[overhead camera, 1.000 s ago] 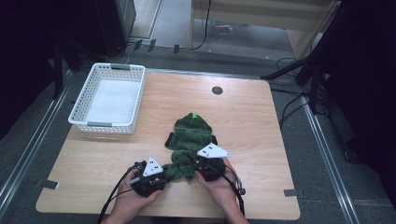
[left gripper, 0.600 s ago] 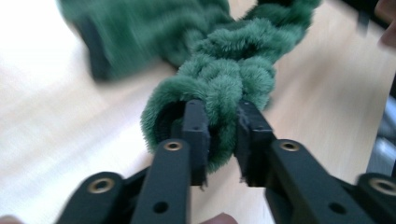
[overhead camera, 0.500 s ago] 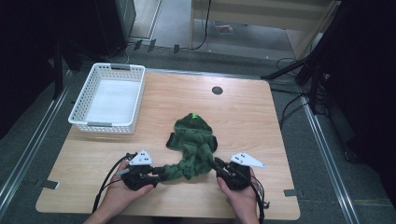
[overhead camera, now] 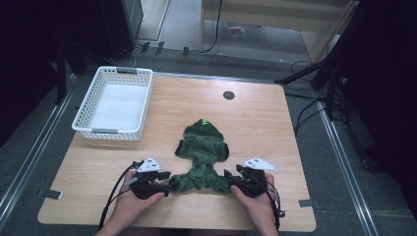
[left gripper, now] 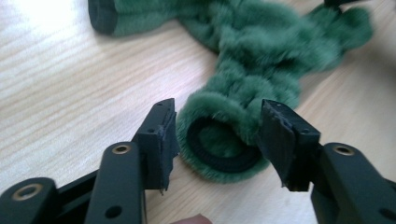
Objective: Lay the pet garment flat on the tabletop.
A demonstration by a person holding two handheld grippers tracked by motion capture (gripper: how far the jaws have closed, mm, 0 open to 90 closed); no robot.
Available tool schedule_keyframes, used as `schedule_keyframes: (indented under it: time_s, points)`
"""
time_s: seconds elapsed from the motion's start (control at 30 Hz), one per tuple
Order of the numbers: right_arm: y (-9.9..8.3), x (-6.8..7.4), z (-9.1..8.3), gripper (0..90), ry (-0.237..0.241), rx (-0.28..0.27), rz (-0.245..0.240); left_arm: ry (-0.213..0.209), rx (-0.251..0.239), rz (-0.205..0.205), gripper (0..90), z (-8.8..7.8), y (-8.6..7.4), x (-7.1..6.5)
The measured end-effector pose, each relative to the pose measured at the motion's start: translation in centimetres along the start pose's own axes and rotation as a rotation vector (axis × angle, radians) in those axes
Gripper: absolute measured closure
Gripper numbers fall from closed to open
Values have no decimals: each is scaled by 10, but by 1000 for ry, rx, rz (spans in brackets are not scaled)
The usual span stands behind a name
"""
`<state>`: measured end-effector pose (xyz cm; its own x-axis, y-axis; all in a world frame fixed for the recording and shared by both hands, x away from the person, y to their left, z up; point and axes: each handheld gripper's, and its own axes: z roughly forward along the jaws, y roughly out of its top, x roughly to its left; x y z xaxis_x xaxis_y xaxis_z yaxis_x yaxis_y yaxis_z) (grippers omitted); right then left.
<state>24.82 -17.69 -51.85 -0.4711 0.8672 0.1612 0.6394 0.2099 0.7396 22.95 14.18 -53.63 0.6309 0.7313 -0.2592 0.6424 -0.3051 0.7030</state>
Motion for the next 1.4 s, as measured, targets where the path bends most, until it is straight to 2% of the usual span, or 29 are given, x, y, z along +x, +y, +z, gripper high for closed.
schedule_keyframes:
  time_s: [0.03, 0.07, 0.17, 0.27, 0.33, 0.37, 0.43, 0.47, 0.53, 0.6, 0.63, 0.7, 0.77, 0.83, 0.87, 0.9, 0.97, 1.0, 1.03, 1.1, 1.2, 1.27, 1.4]
  points:
    - [-5, 2, 3, 548, -21, 27, -30, 14, 9, 17, 501, 2, -2, 0]
    - [-10, 2, 4, 629, -27, 43, -47, 21, 14, 24, 570, 2, -2, -1]
    - [-19, 0, 0, 773, -18, 59, -57, 77, 38, 83, 786, 5, -6, -4]
    - [-28, -4, -6, 835, -33, 75, -56, 98, 32, 91, 854, 4, -7, -2]
    - [-31, -4, -8, 819, -37, 71, -54, 123, 30, 88, 847, 1, -7, -1]
    - [-31, -4, -10, 802, -38, 66, -59, 128, 14, 70, 830, -1, -7, 1]
    - [-30, -2, -15, 719, -35, 37, -64, 135, -30, 33, 733, -8, -7, 6]
    - [-29, 0, -19, 650, -30, 1, -67, 136, -48, 13, 688, -11, -7, 8]
    - [-27, 1, -24, 605, -14, -32, -60, 112, -99, -31, 602, -17, -6, 11]
    - [-27, 0, -25, 565, 5, -34, -57, 86, -125, -53, 503, -18, -4, 10]
    - [-28, 1, -24, 563, 16, -20, -58, 74, -117, -47, 471, -15, -3, 7]
    - [-32, 3, -19, 563, 33, 12, -67, 75, -78, -29, 426, -5, -2, 0]
    - [-35, 7, -16, 571, 38, 33, -96, 84, -48, -13, 415, 5, -4, -4]
    - [-36, 11, -14, 595, 37, 43, -115, 93, -41, -14, 402, 11, -5, -5]
    - [-36, 12, -13, 616, 38, 44, -118, 101, -38, -11, 426, 13, -6, -4]
    - [-36, 12, -12, 644, 38, 51, -121, 111, -43, -3, 496, 13, -7, -5]
    - [-38, 12, -10, 714, 1, 80, -147, 117, -39, 21, 711, 10, -9, -4]
    - [-38, 11, -10, 735, -6, 87, -156, 156, -31, 35, 779, 9, -10, -4]
    - [-37, 9, -11, 770, -20, 94, -165, 167, -28, 43, 850, 9, -10, -3]
    - [-37, 7, -12, 791, -46, 106, -175, 173, -33, 33, 854, 7, -12, 0]
    - [-37, 9, -13, 773, -62, 112, -203, 199, -39, 17, 826, 4, -12, 4]
    - [-35, 13, -15, 706, -61, 97, -206, 218, -67, 2, 692, 1, -11, 5]
    - [-20, 17, -27, 628, 16, -38, -179, 171, -141, -41, 530, -6, 2, 3]
